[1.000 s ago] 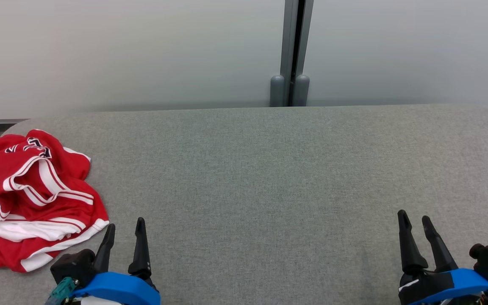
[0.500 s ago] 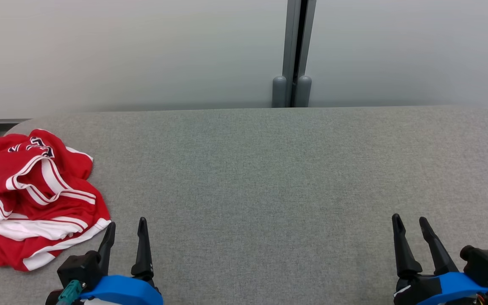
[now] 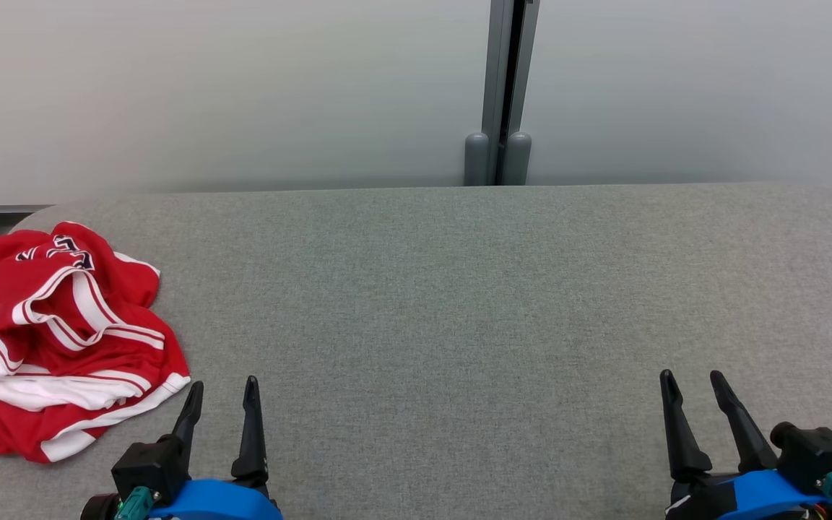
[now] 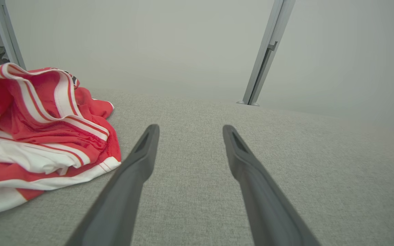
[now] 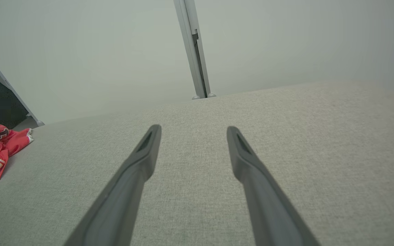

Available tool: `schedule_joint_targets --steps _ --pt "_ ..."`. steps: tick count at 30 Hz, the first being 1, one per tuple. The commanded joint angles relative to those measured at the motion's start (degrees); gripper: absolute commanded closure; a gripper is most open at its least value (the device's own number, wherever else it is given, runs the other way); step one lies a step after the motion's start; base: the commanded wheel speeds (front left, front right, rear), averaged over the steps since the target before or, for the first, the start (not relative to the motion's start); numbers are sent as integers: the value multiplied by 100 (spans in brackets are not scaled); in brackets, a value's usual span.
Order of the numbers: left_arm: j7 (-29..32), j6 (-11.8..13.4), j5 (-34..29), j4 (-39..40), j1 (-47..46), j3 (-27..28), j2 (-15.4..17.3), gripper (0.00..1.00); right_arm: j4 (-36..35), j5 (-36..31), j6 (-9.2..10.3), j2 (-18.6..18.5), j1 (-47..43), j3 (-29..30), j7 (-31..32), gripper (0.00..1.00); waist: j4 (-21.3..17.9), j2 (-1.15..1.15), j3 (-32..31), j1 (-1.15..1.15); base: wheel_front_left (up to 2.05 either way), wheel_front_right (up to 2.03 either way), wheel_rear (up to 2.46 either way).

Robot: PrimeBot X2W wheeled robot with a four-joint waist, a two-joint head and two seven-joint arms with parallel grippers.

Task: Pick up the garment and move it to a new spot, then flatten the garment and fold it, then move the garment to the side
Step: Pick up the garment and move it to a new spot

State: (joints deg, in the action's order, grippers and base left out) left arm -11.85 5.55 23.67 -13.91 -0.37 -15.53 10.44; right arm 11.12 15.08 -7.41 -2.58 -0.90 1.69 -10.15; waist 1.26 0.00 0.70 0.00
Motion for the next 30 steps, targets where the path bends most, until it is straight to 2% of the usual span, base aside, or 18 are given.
schedule_joint_targets --steps 1,21,30 --pt "-62 46 -96 48 32 -14 43 0 -41 -141 -12 -43 -57 -17 -42 0 2 0 1 0 0 0 0" --pt "-255 217 -579 105 106 -212 118 0 -62 -894 -14 -48 -129 -78 -227 0 33 0 -20 0 0 0 0" --pt "-265 224 -424 74 139 -169 88 0 -58 -822 -9 -47 -156 -62 -226 0 49 0 -63 0 0 0 0"
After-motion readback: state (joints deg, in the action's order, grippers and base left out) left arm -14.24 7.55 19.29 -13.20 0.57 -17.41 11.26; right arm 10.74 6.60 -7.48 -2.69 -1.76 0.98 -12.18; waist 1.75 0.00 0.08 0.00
